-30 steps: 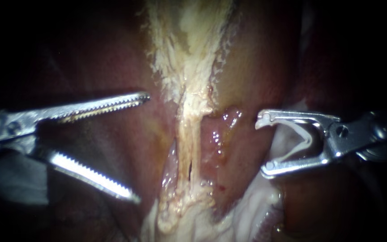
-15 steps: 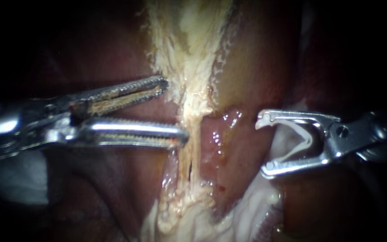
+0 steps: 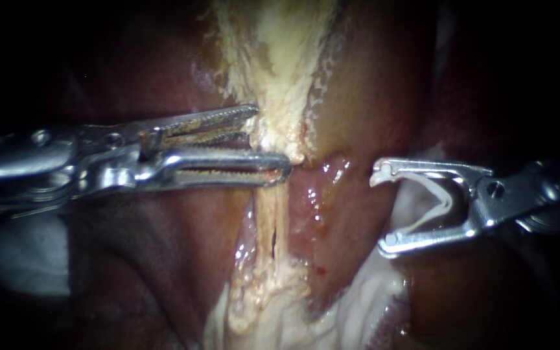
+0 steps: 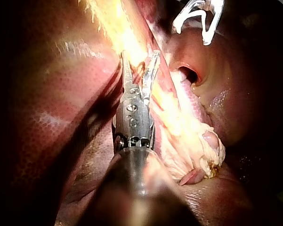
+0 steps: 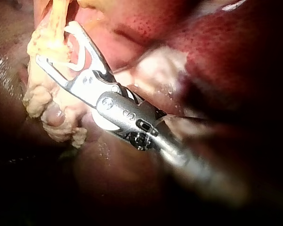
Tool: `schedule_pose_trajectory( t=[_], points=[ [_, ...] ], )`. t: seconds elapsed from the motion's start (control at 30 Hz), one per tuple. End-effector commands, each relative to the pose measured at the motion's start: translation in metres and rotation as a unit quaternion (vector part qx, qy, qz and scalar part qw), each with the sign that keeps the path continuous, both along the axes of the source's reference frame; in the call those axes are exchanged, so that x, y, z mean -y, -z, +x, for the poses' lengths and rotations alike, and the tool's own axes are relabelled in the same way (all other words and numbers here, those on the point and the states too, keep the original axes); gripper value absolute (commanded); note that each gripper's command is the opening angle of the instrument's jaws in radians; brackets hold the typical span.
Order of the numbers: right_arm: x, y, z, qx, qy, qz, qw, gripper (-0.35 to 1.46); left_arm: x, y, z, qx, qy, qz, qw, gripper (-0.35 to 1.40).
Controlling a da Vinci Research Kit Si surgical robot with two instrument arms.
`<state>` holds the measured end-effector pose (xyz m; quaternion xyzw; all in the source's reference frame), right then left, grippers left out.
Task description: Grabbing gallbladder
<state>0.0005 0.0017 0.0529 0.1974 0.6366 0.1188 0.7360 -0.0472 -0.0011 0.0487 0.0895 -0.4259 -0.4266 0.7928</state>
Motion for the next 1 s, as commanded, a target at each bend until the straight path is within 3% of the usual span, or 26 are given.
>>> schedule_pose_trajectory(
  t=[0.03,0.2,0.33,0.57,1.0],
  points=[
    [0.0,0.0,0.0,0.0,0.0,0.0,1.0,0.59,-0.0001,-0.0002,-0.0001,-0.002,0.002,0.003,1.0,0.29],
    [0.0,0.0,0.0,0.0,0.0,0.0,1.0,0.59,-0.0007,-0.001,0.0002,-0.014,0.011,0.018,0.9997,0.12],
    [0.0,0.0,0.0,0.0,0.0,0.0,1.0,0.59,-0.0011,-0.0018,0.0008,-0.022,0.026,0.044,0.9985,-0.35],
    [0.0,0.0,0.0,0.0,0.0,0.0,1.0,0.59,-0.0009,-0.0015,0.0014,-0.034,0.043,0.083,0.995,-0.35],
    [0.0,0.0001,0.0,0.0,0.0,0.0,1.0,0.59,-0.0007,-0.0012,0.0015,-0.038,0.043,0.085,0.9947,-0.35]
  ],
)
